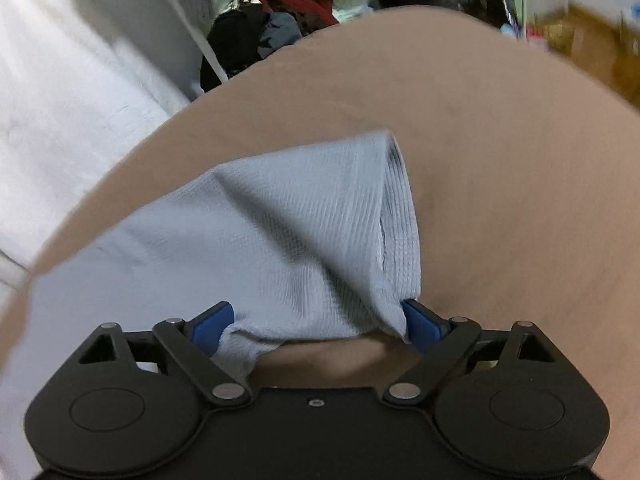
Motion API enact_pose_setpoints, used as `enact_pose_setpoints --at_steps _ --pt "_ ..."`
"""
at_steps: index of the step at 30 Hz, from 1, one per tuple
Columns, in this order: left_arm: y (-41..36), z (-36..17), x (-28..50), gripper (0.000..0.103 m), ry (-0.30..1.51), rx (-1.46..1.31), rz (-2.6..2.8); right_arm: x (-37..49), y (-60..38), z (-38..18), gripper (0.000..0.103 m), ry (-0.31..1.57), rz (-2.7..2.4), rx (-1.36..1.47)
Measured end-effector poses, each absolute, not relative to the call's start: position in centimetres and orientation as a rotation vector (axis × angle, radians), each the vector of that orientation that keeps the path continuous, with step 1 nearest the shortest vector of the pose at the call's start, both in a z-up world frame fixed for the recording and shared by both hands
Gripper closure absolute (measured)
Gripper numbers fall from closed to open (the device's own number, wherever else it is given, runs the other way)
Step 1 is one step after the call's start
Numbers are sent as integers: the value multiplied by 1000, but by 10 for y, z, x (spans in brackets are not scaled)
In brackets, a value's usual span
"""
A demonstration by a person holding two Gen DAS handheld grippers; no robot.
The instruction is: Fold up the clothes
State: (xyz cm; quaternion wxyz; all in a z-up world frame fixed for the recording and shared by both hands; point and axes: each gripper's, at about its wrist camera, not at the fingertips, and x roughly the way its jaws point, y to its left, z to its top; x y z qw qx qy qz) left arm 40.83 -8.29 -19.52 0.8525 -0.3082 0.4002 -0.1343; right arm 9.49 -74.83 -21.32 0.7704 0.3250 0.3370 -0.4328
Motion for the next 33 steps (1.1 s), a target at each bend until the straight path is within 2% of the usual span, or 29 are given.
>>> enact_pose_setpoints --at_steps 1,2,3,4,5,7,8,9,10,11,12,13,17,20,23,26,28,29,30,31,32,33 --pt "-85 -196 410 32 820 -627 -264 101 -745 -214 26 745 -956 639" --pt "-86 -197 413 30 825 -614 -264 105 -743 -212 63 745 -960 567" --pt "-87 -198 417 28 833 -601 -266 109 -741 -209 94 743 -960 494" --pt "-89 -196 418 28 847 -581 -266 113 -739 -206 95 740 -959 421" --pt "-91 -193 419 28 861 -562 -265 114 -738 -201 95 719 -972 364" --pt "-96 -190 421 19 877 -527 -265 124 -733 -196 94 741 -996 211" --pt "-98 -191 421 13 878 -512 -265 129 -736 -201 89 802 -1007 170" --pt "-100 -191 421 12 879 -497 -265 134 -739 -206 67 869 -1017 132" --pt "-103 -191 421 12 880 -482 -265 139 -742 -211 56 935 -1027 95" --pt "-106 -191 420 12 877 -458 -266 139 -742 -214 38 964 -1062 44" --pt "-110 -189 419 12 875 -422 -251 136 -740 -211 25 938 -1092 2" --pt "-114 -187 417 12 874 -384 -234 133 -737 -207 22 905 -1121 -38" --pt "-133 -182 401 9 873 -198 -84 122 -721 -188 21 770 -1070 3" --pt "-141 -180 387 9 841 -170 -50 127 -697 -160 20 640 -918 69" --pt "-132 -180 394 9 816 -308 -93 148 -676 -140 20 587 -650 190" --pt "-106 -193 402 1 782 -588 -147 178 -655 -133 20 596 -378 318" --pt "-93 -199 405 1 740 -692 -143 201 -640 -138 20 604 -220 428" --pt "-87 -202 406 5 719 -741 -140 211 -632 -142 20 612 -153 477" --pt "-81 -205 407 23 697 -789 -138 221 -622 -148 20 630 -110 498" --pt "-82 -205 410 45 685 -764 -160 231 -611 -153 20 649 -70 514" --pt "-87 -205 414 95 694 -718 -198 242 -601 -158 20 679 -35 507" --pt "-90 -202 414 99 693 -699 -239 248 -589 -162 20 703 -14 483"
